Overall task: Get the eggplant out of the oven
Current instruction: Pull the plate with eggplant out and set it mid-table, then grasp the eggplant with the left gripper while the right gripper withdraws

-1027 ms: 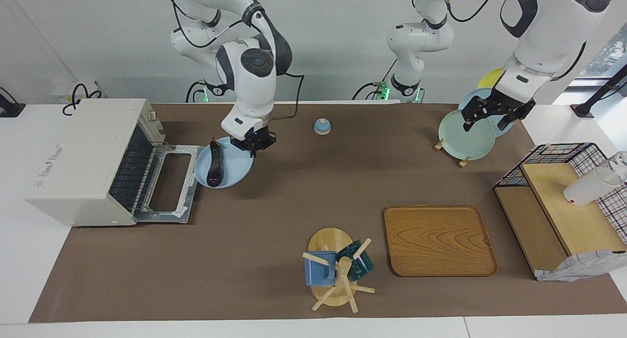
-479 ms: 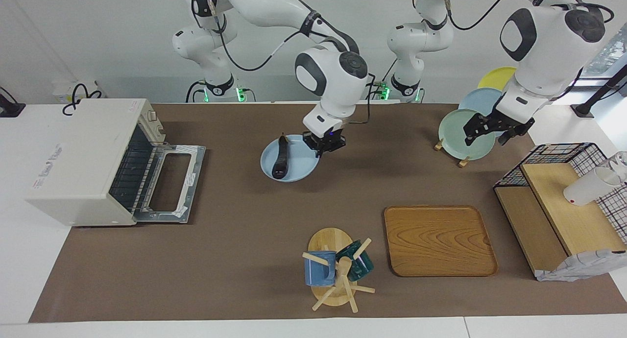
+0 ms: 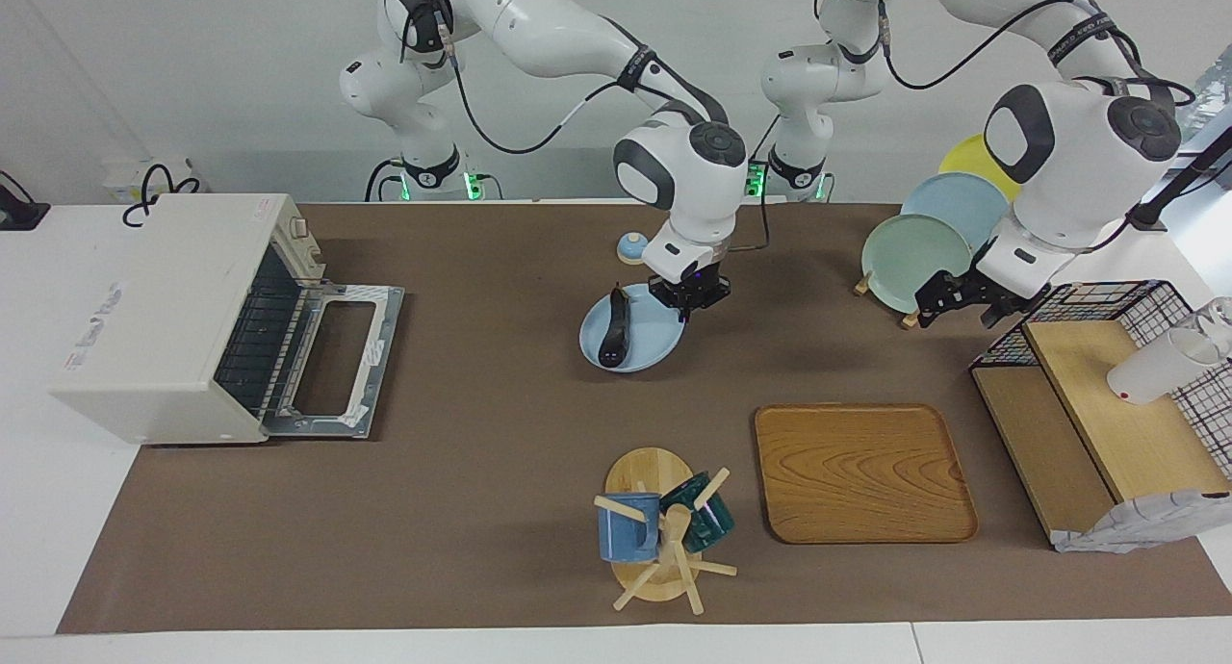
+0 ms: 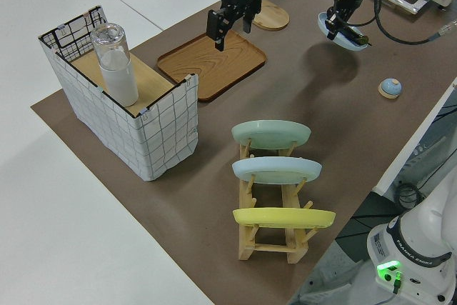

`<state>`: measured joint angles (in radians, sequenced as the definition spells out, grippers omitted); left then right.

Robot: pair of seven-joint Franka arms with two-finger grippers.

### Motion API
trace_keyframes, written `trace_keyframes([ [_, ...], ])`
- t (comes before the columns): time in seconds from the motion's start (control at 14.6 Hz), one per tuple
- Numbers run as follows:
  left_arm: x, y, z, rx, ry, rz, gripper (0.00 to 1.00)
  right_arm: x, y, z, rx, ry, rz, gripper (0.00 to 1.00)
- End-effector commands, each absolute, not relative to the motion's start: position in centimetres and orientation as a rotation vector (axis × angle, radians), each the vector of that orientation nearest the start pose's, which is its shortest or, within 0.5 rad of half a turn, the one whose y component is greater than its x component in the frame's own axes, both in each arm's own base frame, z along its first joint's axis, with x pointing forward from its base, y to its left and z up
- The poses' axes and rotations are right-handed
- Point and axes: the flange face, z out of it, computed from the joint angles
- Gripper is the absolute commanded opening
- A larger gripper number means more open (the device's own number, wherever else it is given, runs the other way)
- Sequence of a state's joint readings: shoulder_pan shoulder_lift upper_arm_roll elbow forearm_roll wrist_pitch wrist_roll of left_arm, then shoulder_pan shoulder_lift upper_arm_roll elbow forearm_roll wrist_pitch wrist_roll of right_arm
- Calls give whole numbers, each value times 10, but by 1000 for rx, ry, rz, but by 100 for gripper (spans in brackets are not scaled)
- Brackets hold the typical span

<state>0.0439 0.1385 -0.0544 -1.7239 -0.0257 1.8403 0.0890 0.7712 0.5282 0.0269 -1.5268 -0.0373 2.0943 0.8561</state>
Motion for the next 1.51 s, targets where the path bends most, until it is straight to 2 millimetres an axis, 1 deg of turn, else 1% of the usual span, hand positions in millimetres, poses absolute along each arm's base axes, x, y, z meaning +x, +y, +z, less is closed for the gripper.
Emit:
trace_keyframes([
  [0.0,604,-4,496,-3161,172,7,100,477,484,343,-3065,108,-94,0],
  [0.07,604,-4,496,-3161,172,7,100,477,485,341,-3028,144,-81,0],
  [0.21,605,-5,497,-3160,174,5,100,483,489,350,-2975,176,-91,28],
  [0.27,605,-5,499,-3160,174,0,100,486,492,358,-2960,177,-112,34],
  [0.41,605,-6,499,-3160,177,-2,100,495,491,375,-2955,169,-150,36],
  [0.48,606,-6,498,-3162,178,0,100,505,477,386,-2958,196,-157,36],
  [0.55,606,-9,500,-3166,181,-5,100,515,456,404,-2978,207,-148,31],
  [0.62,607,-15,501,-3183,187,-8,100,524,435,417,-3010,159,-137,21],
  [0.68,607,-22,501,-3191,201,-9,100,531,405,433,-3064,91,-115,6],
  [0.75,606,-35,499,-3197,227,-3,100,540,372,443,-3109,52,-87,0],
  [0.82,606,-54,495,-3212,266,5,100,547,337,451,-3150,12,-41,0],
  [0.89,607,-67,488,-3231,286,24,100,550,307,453,-3175,4,16,0],
  [0.96,606,-83,484,-3245,314,29,100,551,276,448,-3194,30,73,0],
  [1.03,604,-105,481,-3249,353,29,100,553,252,437,-3224,48,101,0],
  [1.1,602,-122,478,-3246,397,17,100,548,230,421,-3273,31,119,0],
  [1.16,601,-130,471,-3244,410,6,100,544,196,405,-3312,-16,115,0],
  [1.23,600,-146,465,-3247,438,8,100,541,168,389,-3315,-34,103,0],
  [1.3,593,-167,460,-3254,452,26,100,538,140,372,-3311,-17,101,0],
  [1.37,586,-188,452,-3256,438,27,100,535,119,358,-3309,-33,98,0],
  [1.44,572,-219,442,-3254,441,27,100,530,107,345,-3321,-77,116,0],
])
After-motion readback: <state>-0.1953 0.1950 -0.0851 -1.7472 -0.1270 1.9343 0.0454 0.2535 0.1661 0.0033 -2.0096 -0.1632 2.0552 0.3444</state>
